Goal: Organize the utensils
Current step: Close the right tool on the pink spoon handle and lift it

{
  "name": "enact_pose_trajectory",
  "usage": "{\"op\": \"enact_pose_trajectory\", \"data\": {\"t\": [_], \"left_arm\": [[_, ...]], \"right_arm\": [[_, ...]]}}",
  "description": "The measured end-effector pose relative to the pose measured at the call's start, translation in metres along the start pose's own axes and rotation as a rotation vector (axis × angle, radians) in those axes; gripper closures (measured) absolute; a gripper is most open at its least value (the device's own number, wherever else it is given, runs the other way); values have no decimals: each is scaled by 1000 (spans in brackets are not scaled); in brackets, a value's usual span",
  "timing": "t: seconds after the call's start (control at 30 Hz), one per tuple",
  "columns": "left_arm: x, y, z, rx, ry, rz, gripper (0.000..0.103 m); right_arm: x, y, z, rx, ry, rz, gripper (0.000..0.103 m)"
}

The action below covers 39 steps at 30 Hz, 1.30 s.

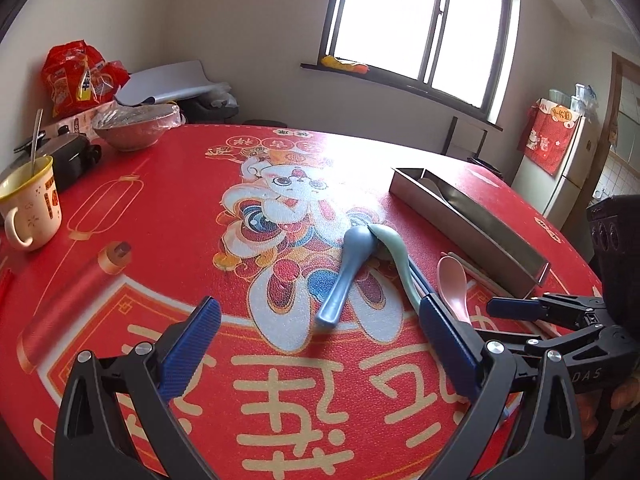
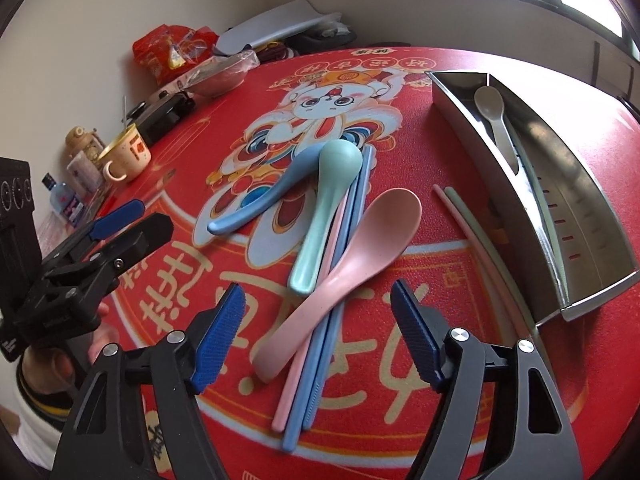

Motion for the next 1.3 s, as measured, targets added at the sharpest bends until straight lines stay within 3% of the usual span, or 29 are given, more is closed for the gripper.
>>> {"op": "enact_pose_trajectory", "data": {"t": [0.3, 0.63, 0.77, 1.03, 1.3], "left_arm": [[-3, -1, 2, 10, -1, 9, 6], [-3, -2, 2, 15, 0, 10, 6], [-4, -3, 3, 19, 0, 11, 6], [-3, -4, 5, 26, 7, 10, 6], [-5, -6, 8, 39, 41, 35, 7]], "right_arm": [[-4, -7, 14, 47, 28, 45, 64], [-6, -5, 11, 27, 63, 66, 76], [-5, -4, 8, 14, 94, 84, 92], [-10, -2, 5, -12, 144, 131, 96], [-30, 6, -12, -90, 95, 135, 96]]}}
Point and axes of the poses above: each gripper's, at about its wrist camera, not at the fingertips, and z roughly the way its jaws point, x to its left, y to its top, the point moved 9 cm from there along z, roughly the way its jaws point, and after that the axes turned 7 degrees about -z, right-handed, at the moved point
